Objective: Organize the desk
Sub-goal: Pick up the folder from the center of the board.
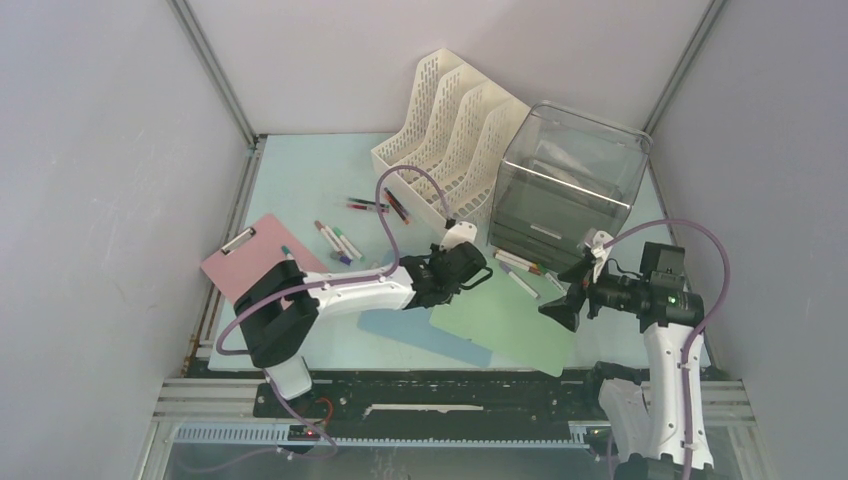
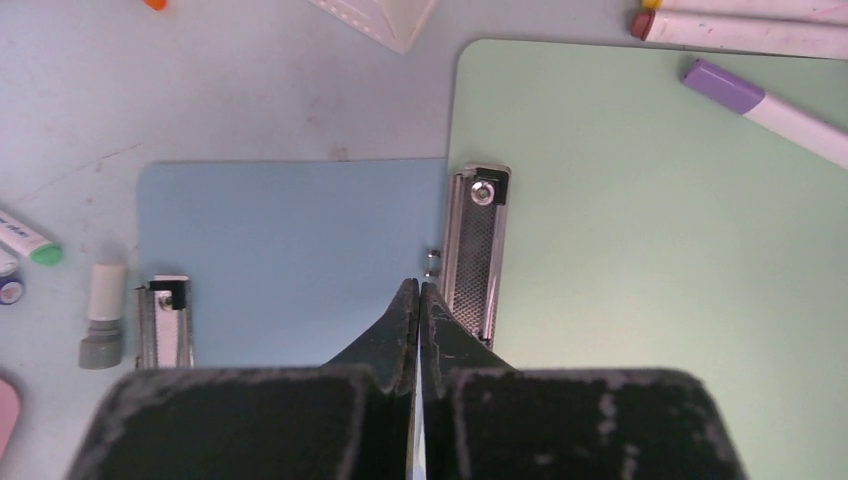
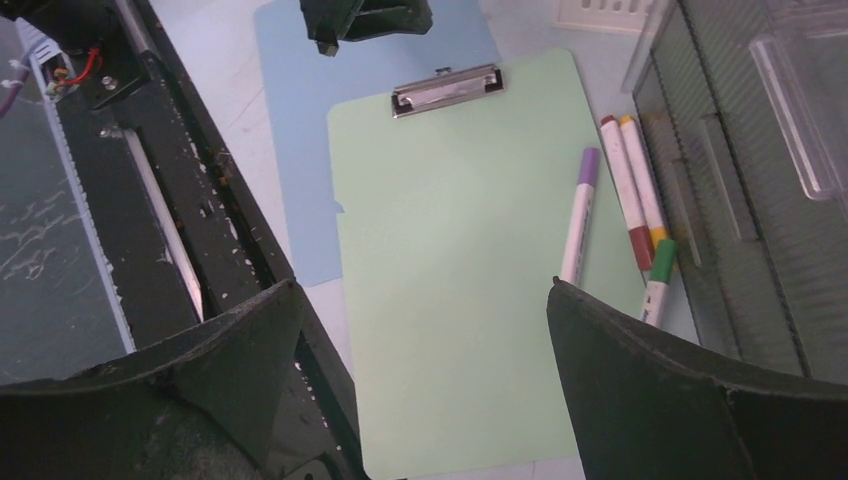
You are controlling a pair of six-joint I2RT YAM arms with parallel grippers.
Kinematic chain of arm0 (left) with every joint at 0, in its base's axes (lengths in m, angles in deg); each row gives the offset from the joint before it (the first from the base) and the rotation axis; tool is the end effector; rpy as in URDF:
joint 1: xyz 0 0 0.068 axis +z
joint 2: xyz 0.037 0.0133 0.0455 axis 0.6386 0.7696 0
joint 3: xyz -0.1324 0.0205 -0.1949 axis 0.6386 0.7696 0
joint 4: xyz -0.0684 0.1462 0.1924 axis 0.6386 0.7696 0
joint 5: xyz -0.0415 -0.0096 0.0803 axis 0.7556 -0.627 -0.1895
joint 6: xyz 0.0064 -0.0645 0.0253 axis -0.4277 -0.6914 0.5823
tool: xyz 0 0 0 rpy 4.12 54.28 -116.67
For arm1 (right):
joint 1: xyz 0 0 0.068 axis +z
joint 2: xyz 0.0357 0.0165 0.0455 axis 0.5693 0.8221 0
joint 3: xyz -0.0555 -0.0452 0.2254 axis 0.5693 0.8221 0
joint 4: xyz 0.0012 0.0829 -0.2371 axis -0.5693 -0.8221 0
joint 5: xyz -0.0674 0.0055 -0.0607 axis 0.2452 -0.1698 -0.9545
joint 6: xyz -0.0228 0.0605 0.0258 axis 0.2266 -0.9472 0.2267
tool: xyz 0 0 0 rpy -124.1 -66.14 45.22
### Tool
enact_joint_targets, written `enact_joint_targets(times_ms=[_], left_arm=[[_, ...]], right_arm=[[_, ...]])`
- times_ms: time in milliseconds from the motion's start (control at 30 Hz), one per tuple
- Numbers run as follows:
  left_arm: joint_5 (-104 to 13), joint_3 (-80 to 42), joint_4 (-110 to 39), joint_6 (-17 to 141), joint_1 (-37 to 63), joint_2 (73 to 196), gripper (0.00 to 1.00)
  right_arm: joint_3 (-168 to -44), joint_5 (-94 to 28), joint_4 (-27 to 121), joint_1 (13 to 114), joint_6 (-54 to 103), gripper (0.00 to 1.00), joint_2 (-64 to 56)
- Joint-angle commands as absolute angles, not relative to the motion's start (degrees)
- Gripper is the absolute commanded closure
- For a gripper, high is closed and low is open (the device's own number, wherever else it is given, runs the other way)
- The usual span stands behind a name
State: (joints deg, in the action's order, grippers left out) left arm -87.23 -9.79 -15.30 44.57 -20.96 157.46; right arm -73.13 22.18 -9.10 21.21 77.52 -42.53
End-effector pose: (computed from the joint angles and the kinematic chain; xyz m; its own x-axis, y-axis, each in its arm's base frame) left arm 0.1990 -0.2898 0.1561 -0.6170 0.2735 -0.7379 0.3026 0.9480 0.0984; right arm 0.1503 0.0158 0.2442 -0.2918 -0.2688 -0.9179 -0.8407 0.5298 0.1121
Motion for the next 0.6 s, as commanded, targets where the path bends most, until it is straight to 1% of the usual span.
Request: enact_joint_targets(times_ms=[0,100,200,233,267,433,467,567], left_arm=[[-89.3,-11.6,-12.5,45.9,-21.1,154.0,1.00],[-86.1,-11.8,-11.4,45.7,-20.6,153.5,1.00],[-82.1,-10.8,-11.7,45.0,-19.3,153.2,1.00],[-80.7,-10.6,-11.8,44.9,-18.8,153.0,0.99],[-78.7,-10.1,-12.0,45.1,-18.3,153.0,0.97],[-70.3,-6.9,-15.5,47.7,-15.8,151.4,0.68],[-69.0,-6.3,-16.5,48.5,-15.3,150.9,0.62],[-65.8,-5.0,-19.9,50.4,-14.5,149.9,0.48]], right_arm=[[-74.1,26.1,-9.1,23.3,77.7,0.00,-41.9],[-74.2,27.4,-8.6,26.2,78.5,0.00,-40.7],[-74.3,26.0,-7.2,29.9,77.5,0.00,-39.6],[-74.3,24.7,-6.4,31.5,77.0,0.00,-39.2],[-74.4,22.9,-5.5,33.7,76.4,0.00,-38.8],[-74.3,9.7,-0.9,47.9,74.8,0.00,-36.1],[-74.3,8.0,-0.5,49.3,74.9,0.00,-35.5],[-74.4,9.1,-1.7,49.4,75.4,0.00,-34.6]])
